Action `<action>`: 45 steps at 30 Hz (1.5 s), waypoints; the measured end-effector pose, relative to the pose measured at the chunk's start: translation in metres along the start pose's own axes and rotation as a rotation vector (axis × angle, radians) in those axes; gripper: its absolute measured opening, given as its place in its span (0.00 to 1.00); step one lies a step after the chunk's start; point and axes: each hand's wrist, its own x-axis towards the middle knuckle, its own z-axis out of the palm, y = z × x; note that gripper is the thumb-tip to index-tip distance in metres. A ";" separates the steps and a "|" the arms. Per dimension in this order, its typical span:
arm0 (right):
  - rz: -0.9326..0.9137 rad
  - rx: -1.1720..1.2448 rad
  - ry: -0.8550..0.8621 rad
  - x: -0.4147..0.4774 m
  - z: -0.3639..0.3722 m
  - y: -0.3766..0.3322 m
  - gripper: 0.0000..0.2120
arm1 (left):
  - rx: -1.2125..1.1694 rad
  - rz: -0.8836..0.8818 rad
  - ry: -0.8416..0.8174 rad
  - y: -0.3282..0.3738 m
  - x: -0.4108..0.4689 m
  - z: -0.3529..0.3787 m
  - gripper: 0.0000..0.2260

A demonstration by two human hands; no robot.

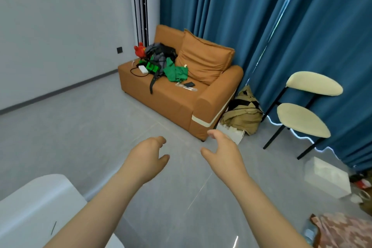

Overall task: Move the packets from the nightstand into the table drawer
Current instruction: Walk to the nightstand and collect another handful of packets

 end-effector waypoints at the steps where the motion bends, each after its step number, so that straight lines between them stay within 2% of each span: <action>1: -0.021 0.004 0.008 0.015 0.002 -0.009 0.24 | -0.008 -0.001 0.013 -0.005 0.012 -0.008 0.21; 15: -0.301 -0.006 -0.058 0.231 0.070 -0.126 0.24 | -0.084 -0.162 0.197 -0.109 0.173 -0.102 0.21; 25: -0.546 -0.011 -0.242 0.409 0.146 -0.224 0.24 | -0.068 -0.405 0.351 -0.195 0.287 -0.174 0.21; 34: -0.730 0.045 -0.385 0.490 0.228 -0.317 0.24 | -0.056 -0.607 0.448 -0.283 0.325 -0.219 0.20; 45: -0.818 0.087 -0.452 0.578 0.333 -0.459 0.23 | -0.070 -0.701 0.554 -0.423 0.389 -0.298 0.20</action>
